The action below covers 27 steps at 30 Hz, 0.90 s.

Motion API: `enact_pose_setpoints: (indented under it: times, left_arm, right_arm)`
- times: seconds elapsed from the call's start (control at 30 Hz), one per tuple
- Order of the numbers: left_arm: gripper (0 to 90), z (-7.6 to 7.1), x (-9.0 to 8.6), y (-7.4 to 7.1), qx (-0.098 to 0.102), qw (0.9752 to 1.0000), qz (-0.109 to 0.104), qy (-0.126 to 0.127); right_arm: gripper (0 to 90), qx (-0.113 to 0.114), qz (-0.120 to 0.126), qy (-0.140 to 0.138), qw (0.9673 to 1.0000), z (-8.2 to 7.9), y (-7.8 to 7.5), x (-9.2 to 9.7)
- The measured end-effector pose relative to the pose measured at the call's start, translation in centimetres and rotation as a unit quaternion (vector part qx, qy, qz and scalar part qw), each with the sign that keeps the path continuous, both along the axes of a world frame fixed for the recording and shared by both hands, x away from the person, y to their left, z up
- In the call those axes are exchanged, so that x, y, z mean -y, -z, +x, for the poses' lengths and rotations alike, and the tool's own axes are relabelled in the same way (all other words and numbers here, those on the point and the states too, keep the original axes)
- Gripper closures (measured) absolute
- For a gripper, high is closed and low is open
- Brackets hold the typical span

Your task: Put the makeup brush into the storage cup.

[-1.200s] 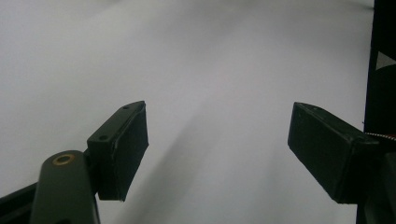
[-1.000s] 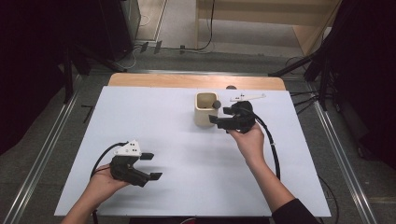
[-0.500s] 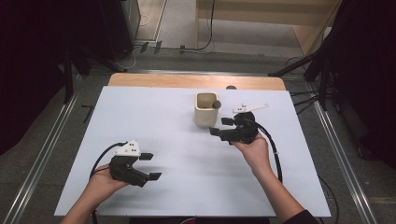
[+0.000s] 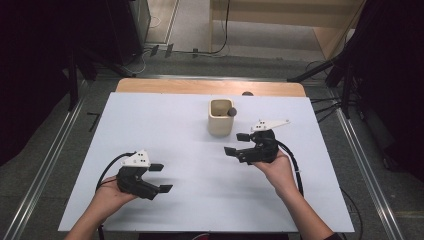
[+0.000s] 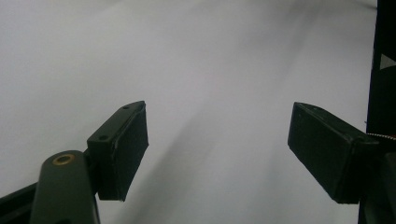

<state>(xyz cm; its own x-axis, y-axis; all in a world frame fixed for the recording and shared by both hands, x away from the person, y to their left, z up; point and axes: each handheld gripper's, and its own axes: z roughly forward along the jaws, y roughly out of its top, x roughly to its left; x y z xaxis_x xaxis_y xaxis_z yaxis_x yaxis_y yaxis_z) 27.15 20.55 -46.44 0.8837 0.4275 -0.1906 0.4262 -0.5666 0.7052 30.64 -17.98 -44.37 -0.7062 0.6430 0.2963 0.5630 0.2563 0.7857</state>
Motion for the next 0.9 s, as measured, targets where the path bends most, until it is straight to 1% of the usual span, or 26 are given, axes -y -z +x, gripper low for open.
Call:
enact_pose_setpoints:
  times: [0.07,0.13,0.17,0.23,0.37,0.43,0.5,0.57,0.63,0.73,0.9]
  left_arm:
    - [20.9,0.0,0.0,0.0,0.000,1.0000,0.003,0.000]
    - [20.8,0.0,0.0,0.0,0.001,1.0000,0.004,0.001]
    - [20.9,0.0,0.0,0.0,0.001,1.0000,0.004,0.001]
    - [20.8,0.0,0.0,0.0,0.002,1.0000,0.004,0.001]
    - [20.9,0.0,0.0,0.0,0.001,1.0000,0.006,0.002]
    - [20.8,0.0,0.0,0.0,0.002,1.0000,0.005,0.003]
    - [20.8,0.0,0.1,0.0,0.002,1.0000,0.005,0.003]
    - [20.9,0.0,0.1,0.0,0.003,1.0000,0.006,0.003]
    - [20.8,0.0,0.1,0.0,0.002,1.0000,0.007,0.003]
    - [20.8,0.0,0.1,0.0,0.002,1.0000,0.005,0.002]
    - [20.8,0.0,0.0,0.0,0.001,1.0000,0.007,0.002]
  right_arm:
    - [24.0,0.002,-0.001,-0.008,1.0000,-0.3,0.2,0.2]
    - [23.3,-0.004,0.002,-0.018,0.9998,-0.6,0.5,0.4]
    - [22.6,-0.005,-0.004,-0.021,0.9998,-0.8,0.7,0.5]
    - [22.2,-0.002,-0.013,-0.022,0.9997,-1.0,0.9,0.7]
    - [21.3,0.001,-0.006,-0.020,0.9998,-1.5,1.2,1.2]
    - [21.4,0.002,-0.008,-0.020,0.9998,-1.8,1.2,1.3]
    - [21.2,0.008,-0.013,-0.019,0.9997,-2.1,1.4,1.5]
    - [20.9,0.010,-0.012,-0.018,0.9997,-2.3,1.5,1.6]
    - [20.9,0.007,-0.013,-0.021,0.9997,-2.5,1.7,1.8]
    - [20.6,0.006,-0.020,-0.017,0.9996,-2.8,1.8,1.9]
    - [18.4,0.002,-0.024,-0.016,0.9996,-3.2,2.2,2.0]
